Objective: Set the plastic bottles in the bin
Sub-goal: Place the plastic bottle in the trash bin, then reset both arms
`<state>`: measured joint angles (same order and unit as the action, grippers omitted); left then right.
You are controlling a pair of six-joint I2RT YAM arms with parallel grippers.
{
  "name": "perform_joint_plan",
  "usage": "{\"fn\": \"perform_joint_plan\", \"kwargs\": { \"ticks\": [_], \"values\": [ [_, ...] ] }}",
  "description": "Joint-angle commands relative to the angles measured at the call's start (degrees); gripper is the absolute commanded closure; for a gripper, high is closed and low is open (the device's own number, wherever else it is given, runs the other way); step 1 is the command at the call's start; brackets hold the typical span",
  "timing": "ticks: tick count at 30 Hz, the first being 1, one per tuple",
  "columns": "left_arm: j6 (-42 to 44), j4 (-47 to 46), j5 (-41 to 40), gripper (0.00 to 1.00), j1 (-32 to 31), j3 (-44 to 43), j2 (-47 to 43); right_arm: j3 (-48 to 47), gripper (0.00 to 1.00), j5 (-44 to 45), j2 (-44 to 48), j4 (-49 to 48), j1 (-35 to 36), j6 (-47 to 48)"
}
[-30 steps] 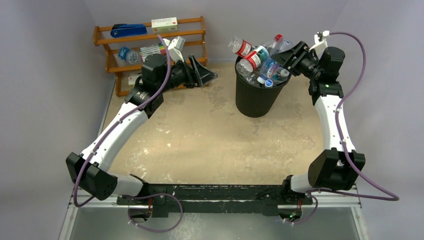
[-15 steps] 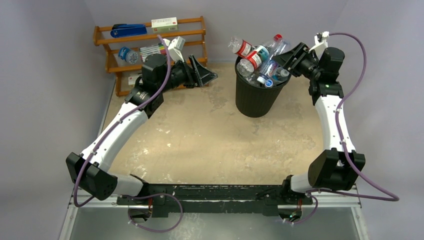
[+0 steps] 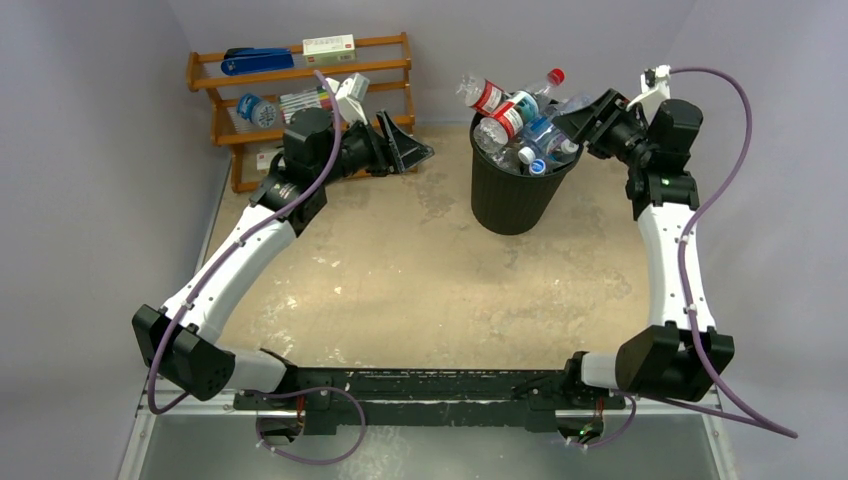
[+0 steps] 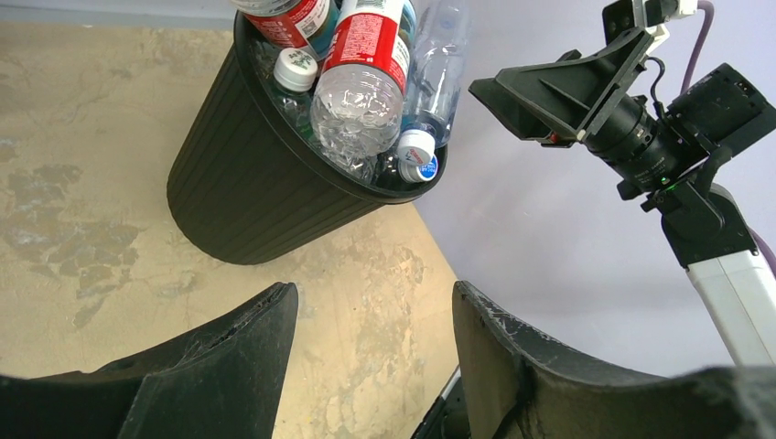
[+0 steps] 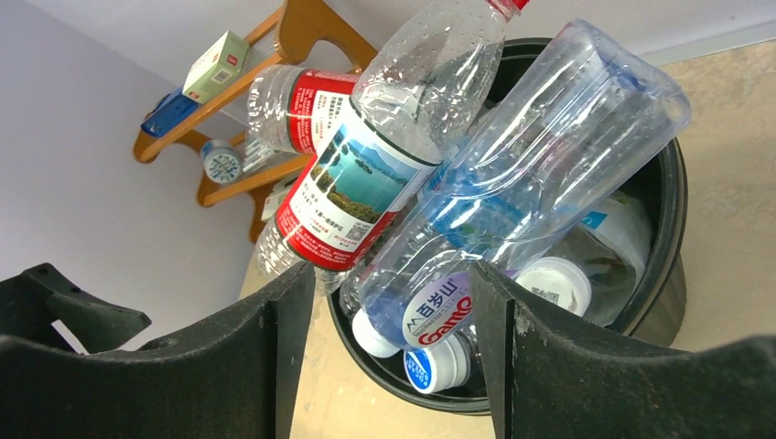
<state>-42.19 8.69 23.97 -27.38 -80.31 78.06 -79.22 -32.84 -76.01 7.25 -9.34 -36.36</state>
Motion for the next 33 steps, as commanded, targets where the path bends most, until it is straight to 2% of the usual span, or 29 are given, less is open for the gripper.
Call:
{"fn": "perform_joint_plan", "kwargs": {
  "ticks": [1,3,8,11,12,13,22,27,33],
  "values": [
    [0.91,-1.64,-0.1,0.38,0.43,-0.62,-2.15,-0.97,0.34,0.33,1.38,-0.49,-0.41,1.72],
    [1.16,-0.77,-0.38,0.38,0.48,-1.04,-2.23,-0.81,0.34,-0.12,1.67,-0.69,-0.5,1.73],
    [2.64,1.97,-1.73,0.36,0.61,-1.94,-2.41,-1.19,0.24,-0.49,2.92,-0.32,-0.59,2.87],
    [3.35,3.08,-3.23,0.29,0.74,-2.15,-2.64,-1.95,0.13,-1.48,3.75,0.32,-0.59,4.07],
    [3.7,3.6,-3.72,0.28,0.77,-2.32,-2.53,-2.0,0.02,-1.86,4.2,0.29,-0.59,4.44],
    [4.08,4.22,-4.32,0.28,0.82,-2.54,-2.47,-1.73,0.0,-2.44,4.9,-0.1,-0.59,4.71],
    [7.44,10.11,-13.93,0.24,1.35,-2.75,-2.03,0.07,0.0,-1.94,8.8,1.84,-0.59,8.71],
    [7.83,11.18,-19.93,0.22,1.35,0.09,-2.94,3.35,0.0,0.78,11.14,2.31,-0.59,10.73],
    [7.44,11.04,-26.5,0.21,1.44,4.58,-4.54,9.73,0.0,-0.37,14.39,-0.88,-0.59,11.4]
  ]
}}
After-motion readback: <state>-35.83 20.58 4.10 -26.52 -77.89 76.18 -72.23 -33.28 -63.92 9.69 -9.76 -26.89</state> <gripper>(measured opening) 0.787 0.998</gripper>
